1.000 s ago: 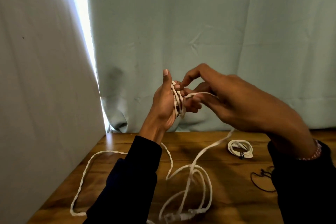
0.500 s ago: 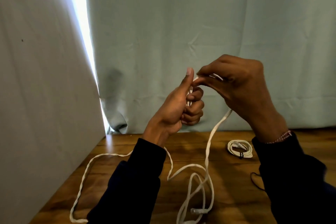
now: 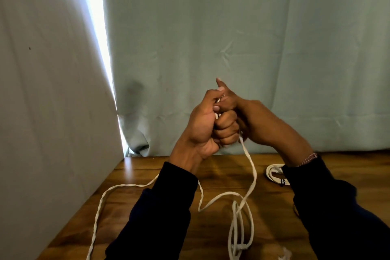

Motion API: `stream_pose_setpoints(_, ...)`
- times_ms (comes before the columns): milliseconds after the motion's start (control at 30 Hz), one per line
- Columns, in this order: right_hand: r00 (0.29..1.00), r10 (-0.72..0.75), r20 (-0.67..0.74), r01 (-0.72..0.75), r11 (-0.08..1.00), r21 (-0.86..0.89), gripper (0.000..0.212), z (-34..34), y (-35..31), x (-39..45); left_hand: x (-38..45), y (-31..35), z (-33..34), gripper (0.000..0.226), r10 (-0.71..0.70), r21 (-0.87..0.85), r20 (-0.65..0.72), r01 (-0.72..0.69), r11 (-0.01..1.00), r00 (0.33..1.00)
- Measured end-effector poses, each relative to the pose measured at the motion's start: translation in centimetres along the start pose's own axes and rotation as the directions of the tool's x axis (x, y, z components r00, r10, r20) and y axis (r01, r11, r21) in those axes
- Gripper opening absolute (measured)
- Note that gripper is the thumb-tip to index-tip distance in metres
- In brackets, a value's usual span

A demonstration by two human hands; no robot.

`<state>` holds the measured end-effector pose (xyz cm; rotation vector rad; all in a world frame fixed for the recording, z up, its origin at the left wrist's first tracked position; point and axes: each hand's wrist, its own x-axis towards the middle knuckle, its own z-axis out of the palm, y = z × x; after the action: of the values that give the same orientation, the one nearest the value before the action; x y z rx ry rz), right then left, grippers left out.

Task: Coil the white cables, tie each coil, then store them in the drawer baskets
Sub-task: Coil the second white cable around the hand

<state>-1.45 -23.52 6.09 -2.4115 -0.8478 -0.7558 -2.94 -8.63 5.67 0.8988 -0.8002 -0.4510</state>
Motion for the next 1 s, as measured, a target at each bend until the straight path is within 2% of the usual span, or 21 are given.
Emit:
stream_pose_setpoints(33,0.994,0.058,0.096,-0.054,0.998,-0.039,0.084,0.4,-0.3,0.0,0.1,0.0,-0.1,0.054,0.018,-0.027,0.016,-0.017,0.999,1.000)
stream_pose_setpoints(133,0.955,0.142,0.259,-0.143,0.990,-0.015,0.038,0.4,-1.7,-0.2,0.3,0.0,-0.5,0.051,0.056,-0.076,0.037,-0.053,0.996,0.998)
stream_pose_setpoints(233,0.911,0.208,0.357,-0.260,0.960,0.105,0.033,-0.3,-2.5,-0.6,0.4,-0.1,-1.0,0.049,0.076,-0.105,0.032,-0.072,0.992,0.997)
stream_pose_setpoints(333,0.843,0.252,0.476,-0.404,0.880,0.250,0.027,-0.5,-2.8,-1.1,0.5,-0.2,-0.9,0.048,0.110,-0.136,0.023,-0.106,0.985,0.994)
stream_pose_setpoints(433,0.794,0.252,0.552,-0.454,0.851,0.264,0.017,-0.6,-3.1,-1.4,0.4,0.1,-0.8,0.050,0.144,-0.152,-0.036,-0.148,0.977,0.989)
stream_pose_setpoints(567,0.738,0.269,0.619,-0.394,0.916,0.072,0.025,-0.8,-4.3,-1.5,0.3,0.7,-1.3,0.053,0.218,-0.152,-0.160,-0.242,0.958,0.963)
stream_pose_setpoints(700,0.715,0.240,0.656,-0.319,0.948,0.001,0.019,-0.9,-5.4,-1.8,0.3,0.7,-1.7,0.054,0.265,-0.138,-0.253,-0.305,0.942,0.931)
stream_pose_setpoints(767,0.700,0.228,0.676,-0.268,0.962,-0.046,0.026,-1.3,-5.7,-2.0,0.4,0.8,-1.8,0.055,0.279,-0.138,-0.297,-0.330,0.934,0.913)
stream_pose_setpoints(833,0.709,0.223,0.669,-0.223,0.971,-0.088,0.030,-1.8,-6.0,-2.2,0.4,1.0,-1.8,0.057,0.290,-0.125,-0.349,-0.351,0.928,0.891)
stream_pose_setpoints(1000,0.770,0.128,0.625,-0.071,0.991,-0.116,0.019,-2.8,-6.6,-2.8,0.2,1.0,-1.4,0.055,0.298,-0.028,-0.465,-0.350,0.936,0.834)
